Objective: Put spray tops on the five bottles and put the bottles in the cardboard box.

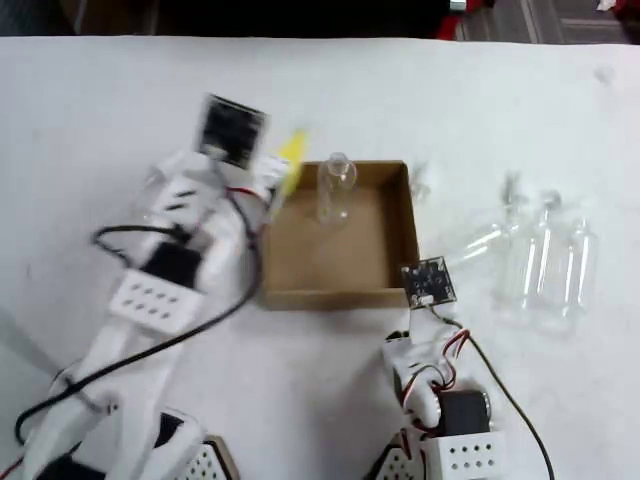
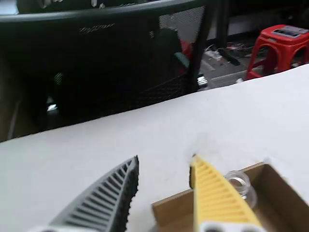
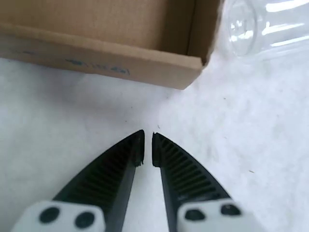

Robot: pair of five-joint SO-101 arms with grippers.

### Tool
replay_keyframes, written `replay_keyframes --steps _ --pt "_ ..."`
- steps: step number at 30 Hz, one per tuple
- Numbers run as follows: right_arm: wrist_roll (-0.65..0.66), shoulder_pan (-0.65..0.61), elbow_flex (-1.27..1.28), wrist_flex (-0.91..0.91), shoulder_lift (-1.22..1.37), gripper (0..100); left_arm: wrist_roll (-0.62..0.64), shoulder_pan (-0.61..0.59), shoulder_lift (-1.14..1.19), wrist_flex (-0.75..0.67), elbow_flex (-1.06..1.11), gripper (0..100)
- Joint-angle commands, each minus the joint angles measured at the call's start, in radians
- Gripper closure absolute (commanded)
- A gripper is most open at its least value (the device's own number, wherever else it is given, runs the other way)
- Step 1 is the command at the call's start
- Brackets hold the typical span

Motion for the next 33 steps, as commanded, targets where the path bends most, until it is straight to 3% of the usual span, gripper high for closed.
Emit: replay_keyframes --steps 1,4,9,13,17,22,28,33 --pt "0.009 0.01 0.009 0.002 -0.005 98.1 0.017 -0.216 -0.12 0.313 -0.114 83" --pt "0.009 0.008 0.009 0.002 -0.005 98.1 0.023 -0.367 -0.13 0.404 -0.114 83" --pt "0.009 0.005 0.009 0.002 -0.005 98.1 0.025 -0.607 -0.082 0.423 -0.12 83" --pt "0.009 0.005 0.009 0.002 -0.005 98.1 0.115 -0.699 -0.013 0.425 -0.123 83" --pt "0.009 0.005 0.009 0.002 -0.005 98.1 0.146 -0.71 0.091 0.5 -0.219 83" --pt "0.009 0.005 0.009 0.002 -0.005 98.1 0.141 -0.664 0.387 0.732 -0.575 83" --pt "0.009 0.005 0.009 0.002 -0.005 98.1 -0.083 -0.53 0.849 1.023 -1.082 83" --pt "0.009 0.005 0.009 0.002 -0.005 98.1 -0.077 -0.518 1.164 1.046 -1.471 83"
